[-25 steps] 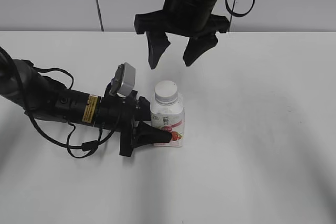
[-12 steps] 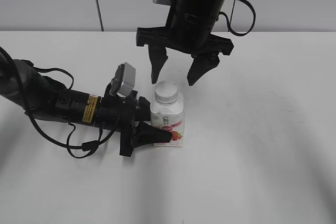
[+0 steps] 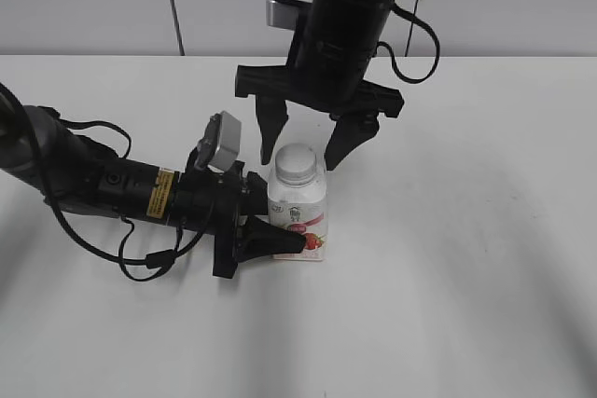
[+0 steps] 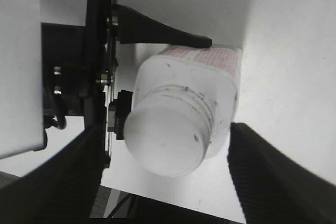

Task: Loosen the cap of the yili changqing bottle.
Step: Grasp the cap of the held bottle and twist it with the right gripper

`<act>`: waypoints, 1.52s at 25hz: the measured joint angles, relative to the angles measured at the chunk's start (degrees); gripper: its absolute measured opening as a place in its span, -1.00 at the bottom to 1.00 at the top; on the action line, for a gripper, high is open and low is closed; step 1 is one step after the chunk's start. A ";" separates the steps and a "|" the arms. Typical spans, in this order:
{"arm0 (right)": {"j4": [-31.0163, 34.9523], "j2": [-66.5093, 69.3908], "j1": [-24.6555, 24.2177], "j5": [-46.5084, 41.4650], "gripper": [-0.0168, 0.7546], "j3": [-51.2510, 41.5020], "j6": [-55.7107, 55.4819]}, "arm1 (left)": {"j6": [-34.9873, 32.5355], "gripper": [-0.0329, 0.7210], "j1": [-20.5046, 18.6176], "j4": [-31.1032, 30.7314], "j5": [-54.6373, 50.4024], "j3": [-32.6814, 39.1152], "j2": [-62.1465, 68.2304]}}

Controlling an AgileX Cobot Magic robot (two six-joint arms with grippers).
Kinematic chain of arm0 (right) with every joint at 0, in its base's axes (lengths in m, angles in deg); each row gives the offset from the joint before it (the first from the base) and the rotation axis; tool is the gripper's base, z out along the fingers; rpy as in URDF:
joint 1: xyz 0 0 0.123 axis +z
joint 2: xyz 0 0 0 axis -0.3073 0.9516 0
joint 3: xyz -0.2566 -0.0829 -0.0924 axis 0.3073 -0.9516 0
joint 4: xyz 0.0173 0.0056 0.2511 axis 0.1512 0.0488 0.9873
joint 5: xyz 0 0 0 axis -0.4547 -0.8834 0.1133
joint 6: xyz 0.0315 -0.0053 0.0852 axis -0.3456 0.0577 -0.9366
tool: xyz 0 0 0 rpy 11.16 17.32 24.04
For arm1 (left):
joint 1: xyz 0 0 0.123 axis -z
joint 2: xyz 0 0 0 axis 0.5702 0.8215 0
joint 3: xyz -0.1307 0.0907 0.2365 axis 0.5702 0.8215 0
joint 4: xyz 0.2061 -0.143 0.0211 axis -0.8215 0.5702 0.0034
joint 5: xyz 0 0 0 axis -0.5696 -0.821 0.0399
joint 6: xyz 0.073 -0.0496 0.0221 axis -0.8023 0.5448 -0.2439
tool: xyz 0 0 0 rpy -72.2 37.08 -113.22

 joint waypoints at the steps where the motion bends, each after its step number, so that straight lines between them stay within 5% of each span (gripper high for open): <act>1: 0.04 0.24 0.00 0.00 0.54 0.00 0.00 | 0.00 0.09 0.00 0.00 0.00 0.00 0.00; 10: 0.14 1.85 0.00 0.05 0.52 0.00 0.00 | 0.00 0.09 0.00 0.00 0.00 0.00 0.00; 18: 0.39 1.85 0.00 0.05 0.12 0.00 -0.05 | 0.00 0.09 0.00 0.00 0.00 0.00 0.00; 27: 0.15 1.85 0.00 -0.01 0.10 0.00 3.77 | 0.00 0.09 0.00 0.00 -0.07 0.00 0.00; 38: -0.06 1.85 0.00 -0.06 0.09 0.00 30.01 | -0.06 0.09 0.00 0.00 -0.07 0.00 0.00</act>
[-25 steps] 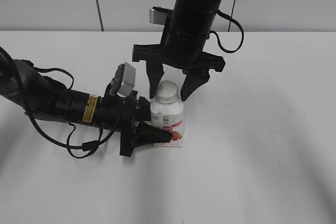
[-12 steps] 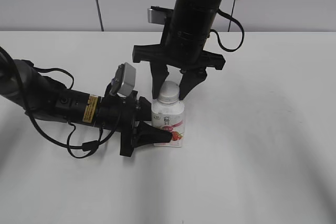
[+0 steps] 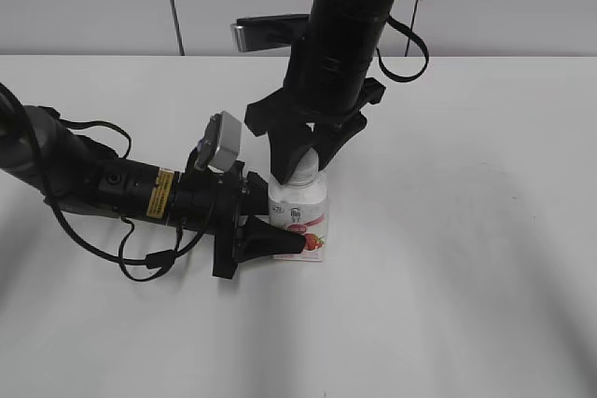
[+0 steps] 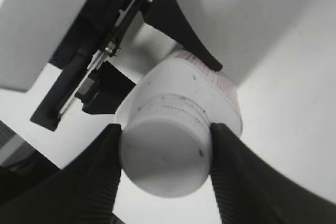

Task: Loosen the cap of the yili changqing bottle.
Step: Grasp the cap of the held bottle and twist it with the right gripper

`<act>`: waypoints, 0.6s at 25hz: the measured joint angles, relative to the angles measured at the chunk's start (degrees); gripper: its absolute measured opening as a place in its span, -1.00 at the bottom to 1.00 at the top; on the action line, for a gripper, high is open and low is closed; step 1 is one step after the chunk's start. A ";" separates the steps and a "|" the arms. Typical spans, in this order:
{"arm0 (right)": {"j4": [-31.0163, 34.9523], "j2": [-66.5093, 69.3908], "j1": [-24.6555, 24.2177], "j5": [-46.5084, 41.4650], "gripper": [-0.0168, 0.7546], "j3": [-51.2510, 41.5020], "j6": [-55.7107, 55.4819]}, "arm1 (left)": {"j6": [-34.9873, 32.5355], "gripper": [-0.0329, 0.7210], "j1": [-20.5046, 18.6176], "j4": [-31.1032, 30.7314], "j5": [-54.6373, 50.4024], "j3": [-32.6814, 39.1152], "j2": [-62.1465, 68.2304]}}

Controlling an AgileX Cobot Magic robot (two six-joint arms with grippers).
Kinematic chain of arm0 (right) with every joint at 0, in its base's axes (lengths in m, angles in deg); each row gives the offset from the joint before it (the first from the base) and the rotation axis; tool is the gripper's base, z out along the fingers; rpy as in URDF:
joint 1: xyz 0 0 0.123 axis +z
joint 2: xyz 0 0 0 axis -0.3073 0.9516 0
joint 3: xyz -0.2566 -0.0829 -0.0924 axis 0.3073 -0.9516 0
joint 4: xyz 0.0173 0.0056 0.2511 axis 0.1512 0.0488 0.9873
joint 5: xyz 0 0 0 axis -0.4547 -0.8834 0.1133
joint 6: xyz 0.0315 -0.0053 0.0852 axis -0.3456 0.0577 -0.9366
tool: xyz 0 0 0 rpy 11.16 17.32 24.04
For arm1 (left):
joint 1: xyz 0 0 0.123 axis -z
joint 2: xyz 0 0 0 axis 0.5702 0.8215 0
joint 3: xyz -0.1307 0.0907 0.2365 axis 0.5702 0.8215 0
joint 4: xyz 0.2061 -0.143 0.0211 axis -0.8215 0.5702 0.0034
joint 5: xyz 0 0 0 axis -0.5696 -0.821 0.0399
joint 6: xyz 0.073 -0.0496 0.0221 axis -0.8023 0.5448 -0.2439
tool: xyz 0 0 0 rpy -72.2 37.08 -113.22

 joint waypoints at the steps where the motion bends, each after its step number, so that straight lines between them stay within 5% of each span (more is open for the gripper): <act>1: 0.00 0.00 0.00 0.00 0.09 0.00 2.97 | -0.06 0.09 0.00 0.00 0.00 0.00 0.00; 15: -0.07 0.00 0.00 0.05 0.08 0.00 32.15 | -0.17 0.09 0.00 -0.11 0.00 0.00 0.00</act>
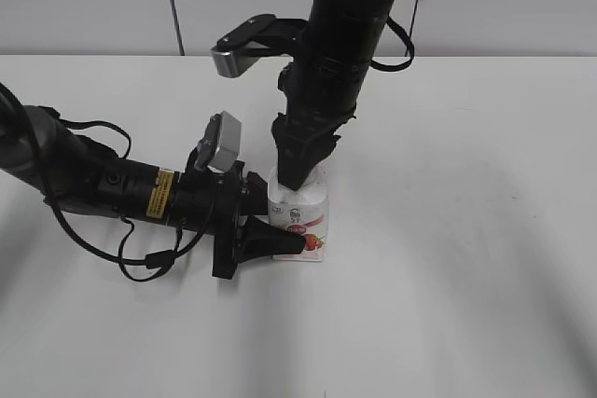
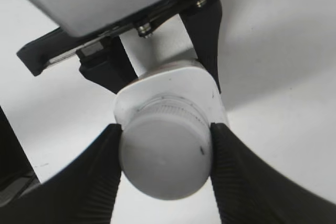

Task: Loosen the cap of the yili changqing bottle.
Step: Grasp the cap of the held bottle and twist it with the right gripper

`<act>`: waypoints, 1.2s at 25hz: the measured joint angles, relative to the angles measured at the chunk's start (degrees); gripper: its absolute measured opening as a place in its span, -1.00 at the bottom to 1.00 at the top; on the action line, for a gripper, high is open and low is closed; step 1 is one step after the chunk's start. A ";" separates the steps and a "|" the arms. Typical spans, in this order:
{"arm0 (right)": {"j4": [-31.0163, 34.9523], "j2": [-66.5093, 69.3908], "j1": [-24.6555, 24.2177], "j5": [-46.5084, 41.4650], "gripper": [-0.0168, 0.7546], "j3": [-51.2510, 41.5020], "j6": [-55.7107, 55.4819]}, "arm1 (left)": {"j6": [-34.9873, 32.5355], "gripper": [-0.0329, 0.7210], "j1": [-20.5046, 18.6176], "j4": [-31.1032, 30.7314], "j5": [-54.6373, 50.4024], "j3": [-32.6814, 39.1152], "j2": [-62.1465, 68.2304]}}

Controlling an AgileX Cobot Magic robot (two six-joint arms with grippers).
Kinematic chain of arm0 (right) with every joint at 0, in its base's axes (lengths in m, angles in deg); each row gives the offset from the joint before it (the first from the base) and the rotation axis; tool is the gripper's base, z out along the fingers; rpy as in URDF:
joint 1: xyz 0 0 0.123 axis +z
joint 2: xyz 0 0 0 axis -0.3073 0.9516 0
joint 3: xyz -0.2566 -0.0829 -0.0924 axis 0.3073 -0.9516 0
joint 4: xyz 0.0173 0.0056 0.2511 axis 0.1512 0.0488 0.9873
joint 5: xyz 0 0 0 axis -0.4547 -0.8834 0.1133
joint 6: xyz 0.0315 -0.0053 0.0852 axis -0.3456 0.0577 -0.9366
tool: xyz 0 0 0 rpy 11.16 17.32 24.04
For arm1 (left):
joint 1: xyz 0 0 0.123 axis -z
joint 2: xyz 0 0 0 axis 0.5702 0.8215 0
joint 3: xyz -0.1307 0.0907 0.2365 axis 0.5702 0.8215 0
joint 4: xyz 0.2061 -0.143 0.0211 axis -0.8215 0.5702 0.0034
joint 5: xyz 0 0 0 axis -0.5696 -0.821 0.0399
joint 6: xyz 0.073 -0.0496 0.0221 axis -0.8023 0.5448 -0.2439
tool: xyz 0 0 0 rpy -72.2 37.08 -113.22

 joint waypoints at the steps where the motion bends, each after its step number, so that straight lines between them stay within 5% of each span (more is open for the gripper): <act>1: 0.00 0.00 0.00 0.00 0.08 0.00 1.24 | 0.00 0.09 0.00 0.00 0.00 0.00 0.00; 30: -0.37 0.09 0.00 -0.34 0.07 2.54 8.60 | 0.70 0.09 0.00 0.30 0.06 0.00 0.00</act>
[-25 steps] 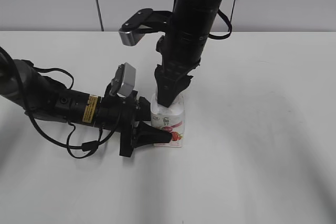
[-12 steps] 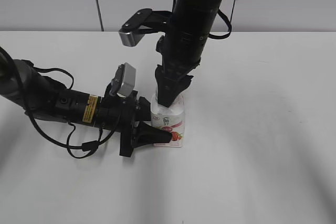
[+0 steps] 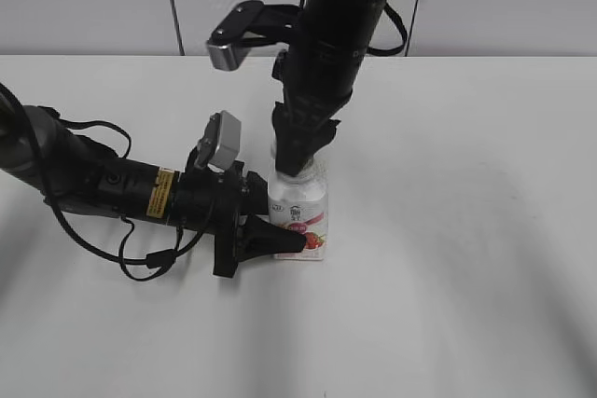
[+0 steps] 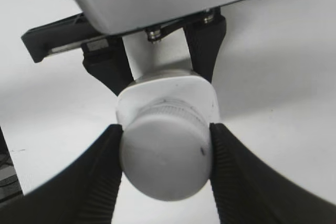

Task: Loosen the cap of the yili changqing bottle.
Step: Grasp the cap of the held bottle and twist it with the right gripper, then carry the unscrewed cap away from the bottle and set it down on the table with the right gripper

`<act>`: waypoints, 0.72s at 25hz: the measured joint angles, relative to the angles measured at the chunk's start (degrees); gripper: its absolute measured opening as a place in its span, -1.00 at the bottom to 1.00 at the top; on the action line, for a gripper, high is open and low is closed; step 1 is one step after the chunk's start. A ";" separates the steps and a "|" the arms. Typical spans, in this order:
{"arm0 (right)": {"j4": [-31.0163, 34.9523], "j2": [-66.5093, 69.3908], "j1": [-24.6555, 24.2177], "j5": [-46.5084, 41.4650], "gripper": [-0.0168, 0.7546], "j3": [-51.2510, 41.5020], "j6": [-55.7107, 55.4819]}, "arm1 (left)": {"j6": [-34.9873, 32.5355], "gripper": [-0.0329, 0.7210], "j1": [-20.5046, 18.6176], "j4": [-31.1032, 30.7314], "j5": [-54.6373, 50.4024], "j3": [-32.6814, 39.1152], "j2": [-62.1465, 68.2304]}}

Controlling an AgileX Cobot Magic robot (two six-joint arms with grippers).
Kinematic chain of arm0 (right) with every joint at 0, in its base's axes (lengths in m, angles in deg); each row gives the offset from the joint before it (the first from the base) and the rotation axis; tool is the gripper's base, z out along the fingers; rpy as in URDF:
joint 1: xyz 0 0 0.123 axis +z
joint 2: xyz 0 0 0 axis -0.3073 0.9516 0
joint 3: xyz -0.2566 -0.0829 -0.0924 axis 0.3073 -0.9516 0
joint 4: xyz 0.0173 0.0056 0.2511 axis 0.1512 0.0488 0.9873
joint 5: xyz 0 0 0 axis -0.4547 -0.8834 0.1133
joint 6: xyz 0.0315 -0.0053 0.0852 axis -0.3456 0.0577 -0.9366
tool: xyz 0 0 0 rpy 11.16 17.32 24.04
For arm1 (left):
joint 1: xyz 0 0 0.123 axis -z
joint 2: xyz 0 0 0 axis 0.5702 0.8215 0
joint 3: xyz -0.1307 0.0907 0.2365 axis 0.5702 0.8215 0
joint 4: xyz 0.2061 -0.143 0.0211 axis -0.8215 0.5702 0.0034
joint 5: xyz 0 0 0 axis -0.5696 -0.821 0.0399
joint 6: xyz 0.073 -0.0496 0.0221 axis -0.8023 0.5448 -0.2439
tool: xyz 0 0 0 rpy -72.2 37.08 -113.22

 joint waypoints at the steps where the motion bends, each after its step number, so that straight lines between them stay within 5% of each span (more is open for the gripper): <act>1: 0.05 0.00 0.00 0.24 0.07 0.78 0.05 | 0.00 0.09 0.00 0.00 -0.05 0.00 0.00; 12: -3.75 -1.01 0.00 0.36 0.07 3.08 -0.91 | 0.00 0.09 0.00 0.00 -0.05 0.00 0.00; 18: -8.17 -2.08 -0.06 0.36 0.07 3.08 -12.51 | 0.00 0.09 0.00 -0.05 -0.05 0.00 0.00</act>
